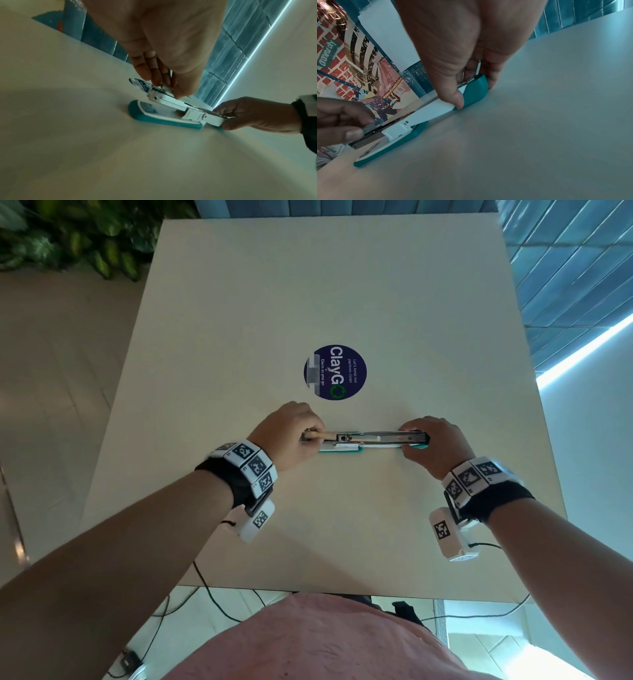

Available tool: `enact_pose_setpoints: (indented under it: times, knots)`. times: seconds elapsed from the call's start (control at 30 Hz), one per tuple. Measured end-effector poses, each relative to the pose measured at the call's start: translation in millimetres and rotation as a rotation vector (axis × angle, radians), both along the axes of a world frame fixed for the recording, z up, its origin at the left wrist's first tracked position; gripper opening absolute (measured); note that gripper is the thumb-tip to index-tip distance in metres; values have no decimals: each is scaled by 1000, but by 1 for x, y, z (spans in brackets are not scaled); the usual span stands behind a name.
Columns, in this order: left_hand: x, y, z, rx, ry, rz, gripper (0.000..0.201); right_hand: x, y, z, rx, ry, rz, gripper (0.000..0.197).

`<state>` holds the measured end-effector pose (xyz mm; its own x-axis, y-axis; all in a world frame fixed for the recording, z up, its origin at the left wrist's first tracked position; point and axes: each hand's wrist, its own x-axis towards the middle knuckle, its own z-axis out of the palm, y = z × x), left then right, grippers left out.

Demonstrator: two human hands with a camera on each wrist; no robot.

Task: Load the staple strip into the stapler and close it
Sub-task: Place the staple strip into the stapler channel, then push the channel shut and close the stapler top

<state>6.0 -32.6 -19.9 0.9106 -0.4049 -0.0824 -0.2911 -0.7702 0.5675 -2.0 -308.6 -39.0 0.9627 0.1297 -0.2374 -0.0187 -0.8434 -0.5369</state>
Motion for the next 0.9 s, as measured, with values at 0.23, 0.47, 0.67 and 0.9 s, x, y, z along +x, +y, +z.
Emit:
enact_pose_setpoints:
  times: [0.23, 0.47, 0.67, 0.9]
  knots:
    - [5, 0, -4, 18, 52, -19, 5, 0, -3, -1, 19, 4, -1, 28]
    - [9, 0, 0, 31, 114, -14, 9, 1, -3, 0, 25, 3, 2, 28]
    - [6, 2, -2, -12, 116, 19, 9, -1, -2, 2, 8, 7, 7, 27]
    - [0, 12, -9, -27, 93, 70, 27, 1, -2, 2, 2, 21, 13, 34]
